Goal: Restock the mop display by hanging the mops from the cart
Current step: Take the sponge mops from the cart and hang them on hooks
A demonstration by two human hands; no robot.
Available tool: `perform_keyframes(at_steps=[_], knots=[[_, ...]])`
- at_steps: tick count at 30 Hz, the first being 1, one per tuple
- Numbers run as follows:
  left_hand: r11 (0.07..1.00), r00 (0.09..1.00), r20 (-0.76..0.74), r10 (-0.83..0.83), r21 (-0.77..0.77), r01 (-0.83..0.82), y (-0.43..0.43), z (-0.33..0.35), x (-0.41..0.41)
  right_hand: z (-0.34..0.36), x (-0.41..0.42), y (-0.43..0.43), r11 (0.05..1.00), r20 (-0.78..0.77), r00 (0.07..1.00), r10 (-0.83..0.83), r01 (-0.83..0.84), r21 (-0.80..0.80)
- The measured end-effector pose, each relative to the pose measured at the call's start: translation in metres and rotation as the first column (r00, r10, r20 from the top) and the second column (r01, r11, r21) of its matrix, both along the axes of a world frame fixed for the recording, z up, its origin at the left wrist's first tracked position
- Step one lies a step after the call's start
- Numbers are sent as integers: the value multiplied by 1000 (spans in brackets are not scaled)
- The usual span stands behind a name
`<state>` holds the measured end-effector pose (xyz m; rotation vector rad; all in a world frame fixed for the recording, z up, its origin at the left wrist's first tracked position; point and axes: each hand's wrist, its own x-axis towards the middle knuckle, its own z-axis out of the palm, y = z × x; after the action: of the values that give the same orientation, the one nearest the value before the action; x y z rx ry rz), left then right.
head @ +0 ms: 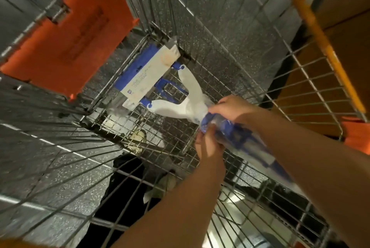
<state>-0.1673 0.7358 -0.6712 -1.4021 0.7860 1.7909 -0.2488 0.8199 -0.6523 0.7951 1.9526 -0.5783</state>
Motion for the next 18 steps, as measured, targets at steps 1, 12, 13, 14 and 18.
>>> perform_keyframes(at_steps=[1, 12, 13, 14, 18], knots=[[1000, 1000, -9, -2, -1, 2, 0, 1, 1, 1, 2, 3, 998, 0, 999, -52, 52, -32], [1000, 1000, -24, 14, -5, -14, 2, 3, 0, 10, 22, 14, 983, -103, 983, -151, 139, -118], [1000, 999, -41, 26, -6, -26, 2, 8, -1, 16, 22, 12, 984, -122, 982, -145, 130, -125], [999, 997, -65, 44, -7, -44, 3, 13, -1, 21, 20, 11, 985, -149, 979, -136, 117, -126], [996, 982, -167, 85, -9, -88, 2, 43, -7, 52, 14, 6, 991, -253, 962, -102, 76, -112]])
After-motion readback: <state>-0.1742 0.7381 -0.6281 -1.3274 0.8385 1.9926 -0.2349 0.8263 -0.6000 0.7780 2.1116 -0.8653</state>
